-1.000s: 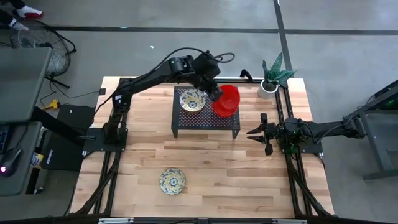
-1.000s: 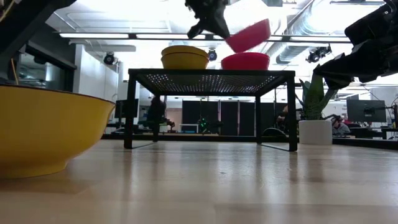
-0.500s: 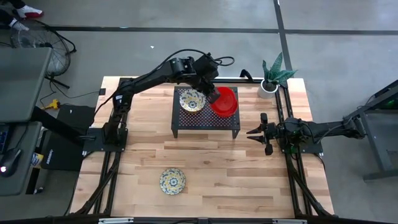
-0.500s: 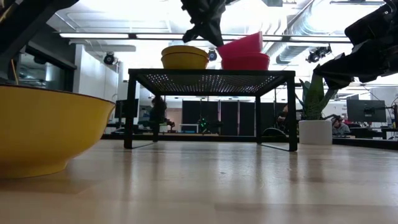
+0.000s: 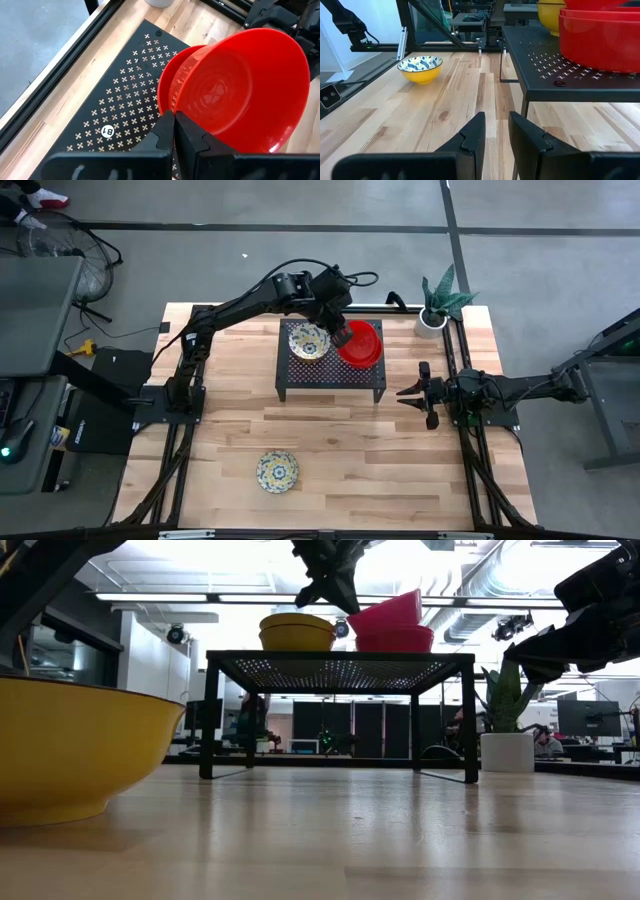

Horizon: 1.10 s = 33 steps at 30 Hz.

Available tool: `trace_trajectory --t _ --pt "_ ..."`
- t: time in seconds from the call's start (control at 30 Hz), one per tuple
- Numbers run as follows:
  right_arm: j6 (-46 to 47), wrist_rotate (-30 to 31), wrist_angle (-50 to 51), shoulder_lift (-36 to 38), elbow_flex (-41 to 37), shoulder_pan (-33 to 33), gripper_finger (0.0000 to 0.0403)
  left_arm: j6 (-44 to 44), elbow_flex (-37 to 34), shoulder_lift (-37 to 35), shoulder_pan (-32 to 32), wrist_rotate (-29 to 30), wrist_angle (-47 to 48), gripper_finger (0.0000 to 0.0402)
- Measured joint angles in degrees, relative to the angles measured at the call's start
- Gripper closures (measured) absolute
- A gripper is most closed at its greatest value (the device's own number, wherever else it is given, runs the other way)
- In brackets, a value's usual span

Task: Pick & Place Mini bowls
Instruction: Stack the red bowl on the red bowl on the shelf

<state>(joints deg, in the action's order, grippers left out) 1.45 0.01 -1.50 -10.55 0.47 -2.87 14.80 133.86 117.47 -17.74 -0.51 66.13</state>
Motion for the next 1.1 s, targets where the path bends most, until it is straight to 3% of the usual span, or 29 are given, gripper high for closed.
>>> trace_trajectory --t 0.17,0.6,0.93,1.1 --pt "0.0 0.0 0.0 0.0 0.0 0.0 0.0329 -0.7 0.0 0.0 0.0 -0.2 -0.1 0.0392" --pt "0.0 0.0 0.0 0.0 0.0 0.0 0.0329 -3.4 0.0 0.0 0.1 -0.4 -4.0 0.0283" --pt "0.0 0.0 0.0 0.0 0.0 0.0 0.0329 -11.2 0.0 0.0 0.1 -1.2 -6.5 0.0280" --pt "0.0 0.0 0.0 0.0 0.0 0.0 0.0329 -23.3 0.0 0.0 0.9 -2.7 -8.8 0.0297"
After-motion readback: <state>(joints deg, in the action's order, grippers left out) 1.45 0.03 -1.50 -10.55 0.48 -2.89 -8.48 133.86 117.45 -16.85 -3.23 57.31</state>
